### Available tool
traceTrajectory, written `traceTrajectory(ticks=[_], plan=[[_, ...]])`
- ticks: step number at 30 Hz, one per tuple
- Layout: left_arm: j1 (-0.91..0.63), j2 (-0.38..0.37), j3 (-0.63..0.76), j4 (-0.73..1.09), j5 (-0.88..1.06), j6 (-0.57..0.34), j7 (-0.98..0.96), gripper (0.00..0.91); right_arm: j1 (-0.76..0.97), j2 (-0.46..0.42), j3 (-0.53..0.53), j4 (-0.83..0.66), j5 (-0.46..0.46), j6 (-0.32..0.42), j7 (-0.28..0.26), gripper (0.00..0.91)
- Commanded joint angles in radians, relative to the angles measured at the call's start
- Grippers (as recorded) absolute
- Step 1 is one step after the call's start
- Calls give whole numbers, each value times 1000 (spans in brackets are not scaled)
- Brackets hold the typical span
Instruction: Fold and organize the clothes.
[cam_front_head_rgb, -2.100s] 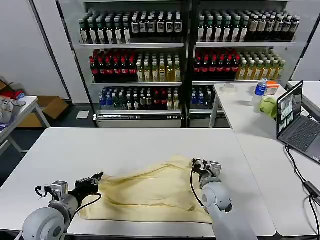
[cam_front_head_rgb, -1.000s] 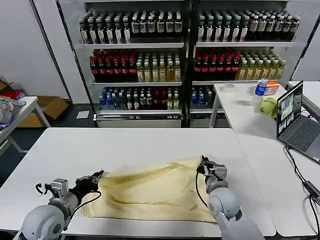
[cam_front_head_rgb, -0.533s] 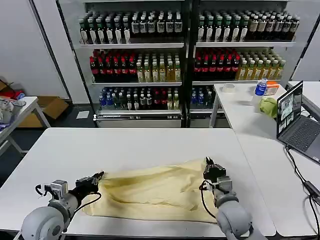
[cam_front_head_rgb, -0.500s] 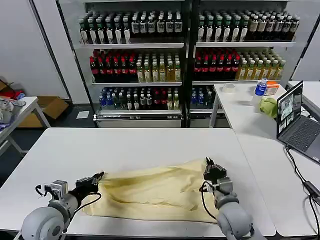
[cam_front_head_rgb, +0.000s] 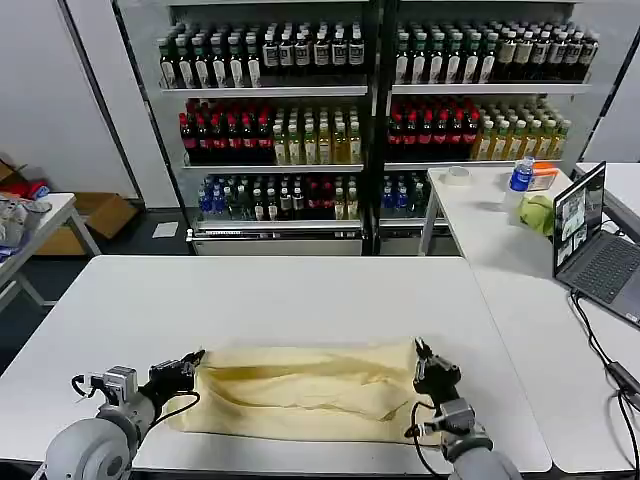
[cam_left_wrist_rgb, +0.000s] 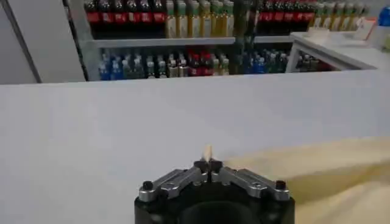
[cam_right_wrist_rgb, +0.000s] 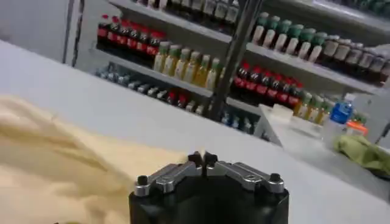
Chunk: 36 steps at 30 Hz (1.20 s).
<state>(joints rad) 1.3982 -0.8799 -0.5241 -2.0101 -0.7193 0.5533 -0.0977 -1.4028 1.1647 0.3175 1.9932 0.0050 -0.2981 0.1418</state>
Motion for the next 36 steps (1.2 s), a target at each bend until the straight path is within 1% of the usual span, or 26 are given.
traceTrajectory(ticks=[1, 7, 10, 11, 12, 13, 15, 16, 17, 18, 19, 22, 27, 31, 36], plan=[[10, -6, 6, 15, 34, -3, 5, 30, -61, -1, 5, 1, -21, 5, -31, 0], [13, -6, 8, 27, 60, -5, 10, 30, -39, 3, 1, -10, 17, -43, -22, 0], [9, -7, 9, 32, 63, -5, 10, 30, -29, 8, -5, -16, 18, -70, -17, 0], [8, -8, 9, 33, 63, -5, 10, 30, -26, 10, -7, -17, 18, -78, -14, 222], [6, -8, 10, 34, 66, -6, 10, 30, -22, 13, -10, -18, 18, -98, -8, 494], [5, -10, 11, 33, 67, -6, 10, 30, -19, 15, -12, -18, 16, -103, -7, 907], [5, -10, 11, 32, 70, -8, 9, 60, -18, 18, -13, -11, 17, -103, -4, 907], [5, -11, 9, 28, 71, -10, 8, 121, -20, 19, -12, -4, 19, -102, -2, 907], [6, -11, 8, 26, 70, -10, 7, 373, -22, 19, -10, 3, 22, -102, -1, 907], [8, -12, 6, 19, 70, -12, 2, 564, -26, 18, -7, 17, 29, -99, 0, 907], [11, -12, 5, 16, 70, -15, 0, 907, -32, 18, -4, 28, 37, -91, 3, 907], [23, -19, -5, -5, 70, -25, -12, 907, -49, 19, 5, 63, 57, -67, 18, 907], [70, -53, -47, -64, 55, -61, -55, 907, -98, 21, 24, 140, 72, -30, 44, 907], [133, -101, -71, -110, 48, -101, -105, 907, -154, 25, 45, 198, 66, -26, 54, 907], [174, -167, -76, -112, 59, -124, -136, 907, -198, 31, 56, 217, 51, -15, 58, 907]])
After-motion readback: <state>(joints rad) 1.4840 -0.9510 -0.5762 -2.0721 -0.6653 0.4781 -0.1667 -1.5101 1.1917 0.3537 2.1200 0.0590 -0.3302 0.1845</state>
